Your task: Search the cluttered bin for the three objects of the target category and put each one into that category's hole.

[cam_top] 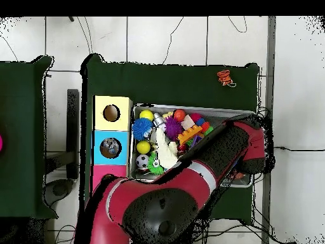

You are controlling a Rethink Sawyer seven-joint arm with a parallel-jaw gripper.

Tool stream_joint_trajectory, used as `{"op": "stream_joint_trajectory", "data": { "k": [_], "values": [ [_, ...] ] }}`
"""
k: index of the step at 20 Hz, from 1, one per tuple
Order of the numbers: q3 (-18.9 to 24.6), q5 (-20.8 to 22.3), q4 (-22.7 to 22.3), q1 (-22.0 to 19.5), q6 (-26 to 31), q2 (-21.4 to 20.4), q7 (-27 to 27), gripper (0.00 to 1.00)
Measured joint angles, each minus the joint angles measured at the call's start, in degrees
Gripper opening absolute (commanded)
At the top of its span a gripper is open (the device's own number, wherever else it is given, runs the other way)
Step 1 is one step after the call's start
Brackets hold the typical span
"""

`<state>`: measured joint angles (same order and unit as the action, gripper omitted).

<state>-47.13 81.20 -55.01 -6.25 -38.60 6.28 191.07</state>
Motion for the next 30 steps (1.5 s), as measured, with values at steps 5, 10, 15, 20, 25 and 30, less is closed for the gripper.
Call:
{"op": "stream_joint_trajectory", "data": {
  "k": [5, 10, 15, 20, 25, 30],
  "values": [
    [0.7, -0.14, -0.01, -0.12, 0.0, 0.25, 0.11, 1.0],
    [-0.32, 0.69, 0.01, 0.75, 0.11, 2.26, 3.76, 1.0],
    [-2.78, 2.17, 0.04, 2.63, 1.2, 5.53, 11.82, 1.0],
    [-6.26, 2.8, 0.08, 4.31, 3.39, 9.36, 22.91, 1.0],
    [-11.1, 2.81, 0.56, 6.29, 4.73, 13.08, 36.25, 1.0],
    [-13.82, 2.73, 0.72, 6.99, 6.32, 14.83, 42.08, 1.0]
  ]
}}
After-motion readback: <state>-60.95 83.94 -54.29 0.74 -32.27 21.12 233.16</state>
